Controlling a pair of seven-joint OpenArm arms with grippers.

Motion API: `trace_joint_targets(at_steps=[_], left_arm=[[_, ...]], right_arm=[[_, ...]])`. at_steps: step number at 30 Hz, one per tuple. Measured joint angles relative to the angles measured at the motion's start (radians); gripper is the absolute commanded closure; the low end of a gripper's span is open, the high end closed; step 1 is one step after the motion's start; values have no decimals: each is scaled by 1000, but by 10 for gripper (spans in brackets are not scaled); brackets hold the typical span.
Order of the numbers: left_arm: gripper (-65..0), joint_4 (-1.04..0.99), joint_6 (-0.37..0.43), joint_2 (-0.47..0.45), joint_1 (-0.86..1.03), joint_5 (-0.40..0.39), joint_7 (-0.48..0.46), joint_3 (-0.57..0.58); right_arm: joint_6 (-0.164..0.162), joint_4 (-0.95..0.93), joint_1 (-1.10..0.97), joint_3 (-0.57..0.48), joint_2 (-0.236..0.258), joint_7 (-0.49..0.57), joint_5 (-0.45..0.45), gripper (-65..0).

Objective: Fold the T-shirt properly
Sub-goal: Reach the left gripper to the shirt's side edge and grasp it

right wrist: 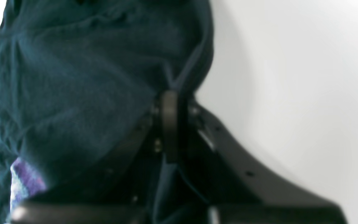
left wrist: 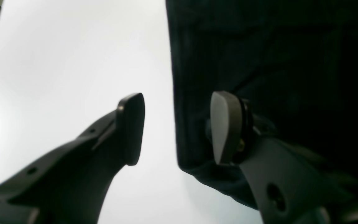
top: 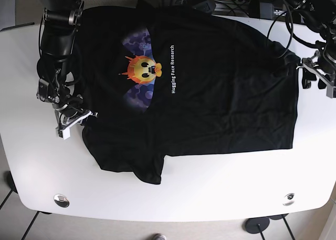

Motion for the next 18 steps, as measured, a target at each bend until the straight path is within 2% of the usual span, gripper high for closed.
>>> trace_joint_targets(at_steps=[3,5,7,9,10,14,18], left_arm=[[-451,-48,104,2,-121,41,2,-1],[-497,-118,170,2,-208,52,-5,1],[-507,-232,218,-7,-291,111,-4,1],[-506,-420,223,-46,-371,142,-11,27],[-506,-528,225,-73,-395,148,-55,68],[-506,-733,225,-105,-405,140,-241,137],[-506,-808,225,-114,-399,143,-246,189]], right_arm=[[0,3,2,0,3,0,1,-19],[0,3,3,1,5,0,1,-19],[0,3,3,1,4,0,1,-19],[0,3,3,1,5,0,1,-19],[0,3,3,1,3,0,2,-19],[0,3,3,1,2,0,6,-19],[0,3,3,3,1,0,9,-19]])
